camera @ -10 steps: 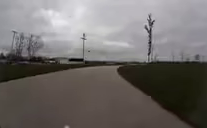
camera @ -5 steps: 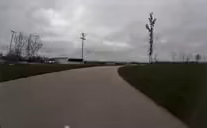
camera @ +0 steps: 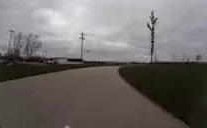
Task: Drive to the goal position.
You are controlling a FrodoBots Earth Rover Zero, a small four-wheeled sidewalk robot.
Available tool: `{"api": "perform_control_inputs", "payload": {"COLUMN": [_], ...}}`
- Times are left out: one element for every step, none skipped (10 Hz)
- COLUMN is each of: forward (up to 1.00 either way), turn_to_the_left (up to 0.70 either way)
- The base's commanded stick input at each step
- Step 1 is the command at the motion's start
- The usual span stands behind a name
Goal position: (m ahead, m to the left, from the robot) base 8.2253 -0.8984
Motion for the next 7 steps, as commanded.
{"api": "perform_control_inputs", "payload": {"forward": [1.00, 1.00, 1.00, 1.00, 1.00, 1.00, 1.00], "turn_to_the_left": [0.00, 0.00, 0.00, 0.00, 0.00, 0.00, 0.00]}}
